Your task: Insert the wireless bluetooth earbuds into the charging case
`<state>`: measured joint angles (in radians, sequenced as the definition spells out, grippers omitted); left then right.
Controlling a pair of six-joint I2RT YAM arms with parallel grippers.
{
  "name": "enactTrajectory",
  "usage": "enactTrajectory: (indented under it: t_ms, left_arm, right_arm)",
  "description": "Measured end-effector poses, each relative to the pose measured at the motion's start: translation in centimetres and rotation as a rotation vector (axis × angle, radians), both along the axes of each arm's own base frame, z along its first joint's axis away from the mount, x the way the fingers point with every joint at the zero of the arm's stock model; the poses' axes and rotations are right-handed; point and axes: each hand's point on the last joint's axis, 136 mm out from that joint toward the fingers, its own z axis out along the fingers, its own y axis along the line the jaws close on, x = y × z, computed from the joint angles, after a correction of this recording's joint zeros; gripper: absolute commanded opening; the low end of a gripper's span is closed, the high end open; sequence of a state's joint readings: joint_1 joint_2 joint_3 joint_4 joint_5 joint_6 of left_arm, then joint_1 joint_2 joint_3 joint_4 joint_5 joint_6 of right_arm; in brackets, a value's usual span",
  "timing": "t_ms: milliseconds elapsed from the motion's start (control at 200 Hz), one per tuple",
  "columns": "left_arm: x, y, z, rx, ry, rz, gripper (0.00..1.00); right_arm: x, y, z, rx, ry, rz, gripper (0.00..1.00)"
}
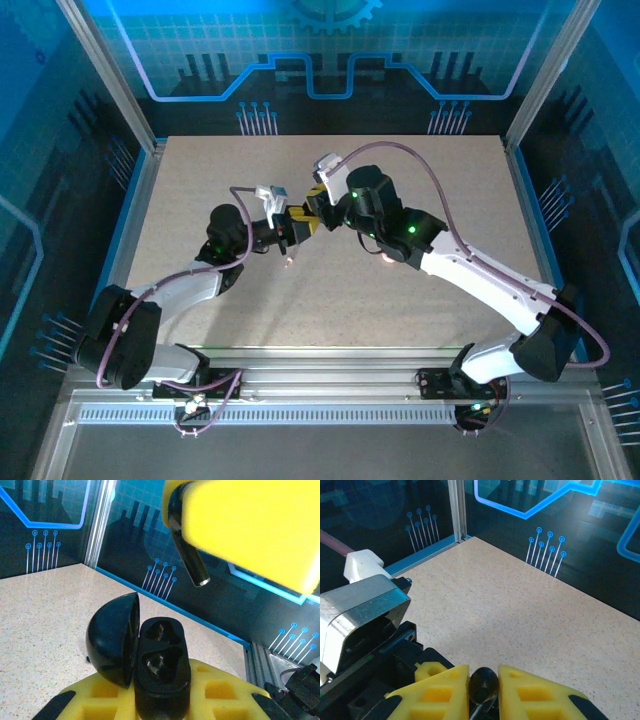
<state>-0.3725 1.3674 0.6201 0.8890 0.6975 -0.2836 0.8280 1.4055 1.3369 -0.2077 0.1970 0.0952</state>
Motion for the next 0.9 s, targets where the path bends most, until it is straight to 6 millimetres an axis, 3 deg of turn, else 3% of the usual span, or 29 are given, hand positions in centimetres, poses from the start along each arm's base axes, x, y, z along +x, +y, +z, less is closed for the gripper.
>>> enactTrajectory:
  t_ms: [900]
  left_arm:
    - [-0.1,-0.1,2.4,-0.077,-0.033,-0.012,0.21]
  right_arm:
    - [-0.4,0.6,-0.7,0.04,0.0,0.058,0.2]
